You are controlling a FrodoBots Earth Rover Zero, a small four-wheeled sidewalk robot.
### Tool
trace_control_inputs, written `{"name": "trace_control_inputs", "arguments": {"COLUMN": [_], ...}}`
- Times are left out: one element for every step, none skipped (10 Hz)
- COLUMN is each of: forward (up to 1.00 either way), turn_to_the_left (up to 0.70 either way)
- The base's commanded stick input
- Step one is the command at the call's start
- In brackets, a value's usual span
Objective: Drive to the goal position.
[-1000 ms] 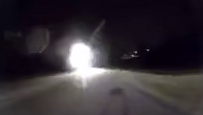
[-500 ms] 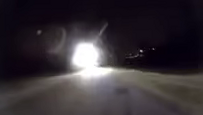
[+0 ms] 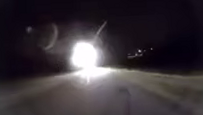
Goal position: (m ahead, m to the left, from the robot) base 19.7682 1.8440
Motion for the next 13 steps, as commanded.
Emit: {"name": "trace_control_inputs", "arguments": {"forward": [1.0,1.0,1.0,1.0,1.0,1.0,1.0,1.0,1.0,1.0,1.0,1.0,1.0], "turn_to_the_left": [0.0,0.0,0.0,0.0,0.0,0.0,0.0,0.0,0.0,0.0,0.0,0.0,0.0]}}
